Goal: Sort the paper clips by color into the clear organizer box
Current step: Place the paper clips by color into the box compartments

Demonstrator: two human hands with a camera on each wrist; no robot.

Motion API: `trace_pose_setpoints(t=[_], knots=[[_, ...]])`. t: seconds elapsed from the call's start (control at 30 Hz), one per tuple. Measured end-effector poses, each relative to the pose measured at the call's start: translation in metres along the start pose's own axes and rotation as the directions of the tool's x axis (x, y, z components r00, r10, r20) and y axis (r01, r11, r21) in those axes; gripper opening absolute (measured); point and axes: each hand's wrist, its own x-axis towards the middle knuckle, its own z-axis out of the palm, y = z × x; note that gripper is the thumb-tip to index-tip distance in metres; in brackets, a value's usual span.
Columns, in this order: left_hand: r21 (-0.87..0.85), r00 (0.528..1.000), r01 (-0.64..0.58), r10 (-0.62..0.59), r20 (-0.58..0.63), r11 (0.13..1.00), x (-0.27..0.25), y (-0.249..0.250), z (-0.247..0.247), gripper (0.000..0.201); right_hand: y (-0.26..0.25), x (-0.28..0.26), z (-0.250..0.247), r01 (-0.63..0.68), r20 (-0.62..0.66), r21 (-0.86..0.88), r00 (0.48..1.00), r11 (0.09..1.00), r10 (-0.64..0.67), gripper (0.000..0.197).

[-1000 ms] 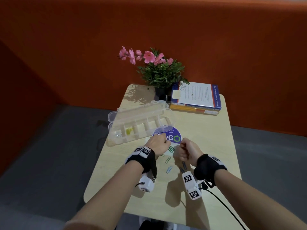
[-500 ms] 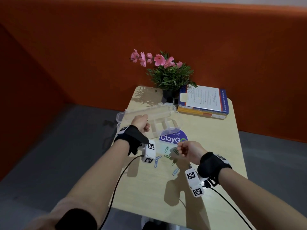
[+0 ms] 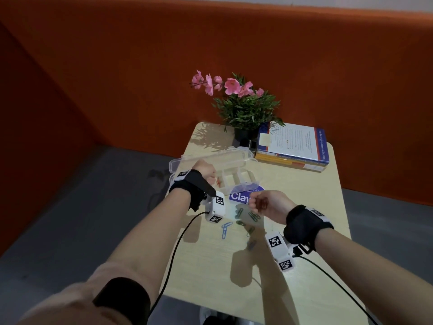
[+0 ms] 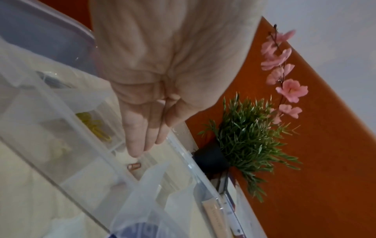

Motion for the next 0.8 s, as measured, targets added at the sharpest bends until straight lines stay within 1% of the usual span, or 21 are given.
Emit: trace_pose_setpoints(t=[0.03,0.07,0.1,0.13,0.2,0.27,0.33,0.4,0.47,0.57,0.6,0.67,0.73,0.77,0.8], knots=[[-0.022,1.000,-0.004,0.004,-0.007,1.000,-0.002,0.000,-0.001,0.023,-0.007,0.001,0.003,0.017,0.003,-0.012,1.000,1.000,-0.017,0.028],[-0.040,1.000,-0.017,0.017,-0.016,0.999,-0.005,0.001,-0.003,0.018,-0.014,0.003,0.007,0.037,0.006,-0.028,0.999,0.999,-0.037,0.026],[-0.055,0.999,-0.039,0.037,-0.029,0.998,-0.009,0.002,-0.005,0.013,-0.021,0.005,0.012,0.055,0.012,-0.049,0.998,0.997,-0.055,0.023],[-0.049,0.997,-0.069,0.066,-0.049,0.996,-0.013,0.003,-0.006,0.013,-0.028,0.008,0.018,0.071,0.018,-0.079,0.997,0.994,-0.069,0.021],[0.031,0.984,-0.137,0.139,-0.113,0.990,-0.022,-0.002,-0.010,0.023,-0.041,0.015,0.034,0.093,0.020,-0.125,0.996,0.988,-0.091,0.020],[0.122,0.964,-0.186,0.205,-0.168,0.975,-0.035,-0.012,-0.014,0.028,-0.053,0.021,0.054,0.107,0.021,-0.173,0.994,0.979,-0.105,0.025],[0.208,0.953,-0.193,0.234,-0.194,0.959,-0.048,-0.026,-0.015,0.029,-0.061,0.029,0.073,0.129,0.037,-0.272,0.992,0.954,-0.123,0.035],[0.314,0.953,-0.165,0.233,-0.195,0.935,-0.060,-0.041,-0.013,0.022,-0.064,0.034,0.085,0.146,0.063,-0.379,0.989,0.914,-0.132,0.042],[0.418,0.959,-0.143,0.230,-0.164,0.897,-0.071,-0.052,-0.005,0.018,-0.067,0.035,0.090,0.172,0.085,-0.429,0.985,0.887,-0.149,0.044],[0.537,0.972,-0.164,0.228,-0.055,0.828,-0.082,-0.065,0.012,0.022,-0.069,0.026,0.082,0.223,0.134,-0.465,0.974,0.857,-0.181,0.040],[0.564,0.975,-0.172,0.223,-0.022,0.807,-0.084,-0.069,0.018,0.023,-0.068,0.021,0.075,0.248,0.161,-0.460,0.968,0.853,-0.194,0.037],[0.605,0.979,-0.175,0.201,0.024,0.777,-0.086,-0.075,0.031,0.017,-0.062,0.009,0.058,0.286,0.198,-0.448,0.956,0.847,-0.218,0.025],[0.641,0.979,-0.182,0.198,0.047,0.746,-0.087,-0.080,0.042,0.017,-0.048,0.005,0.035,0.286,0.163,-0.492,0.958,0.822,-0.236,0.020],[0.656,0.976,-0.195,0.211,0.055,0.729,-0.087,-0.081,0.048,0.017,-0.039,0.004,0.024,0.265,0.118,-0.545,0.964,0.795,-0.240,0.019],[0.674,0.969,-0.221,0.237,0.070,0.705,-0.086,-0.084,0.053,0.017,-0.028,0.004,0.013,0.224,0.059,-0.629,0.969,0.745,-0.242,0.017]])
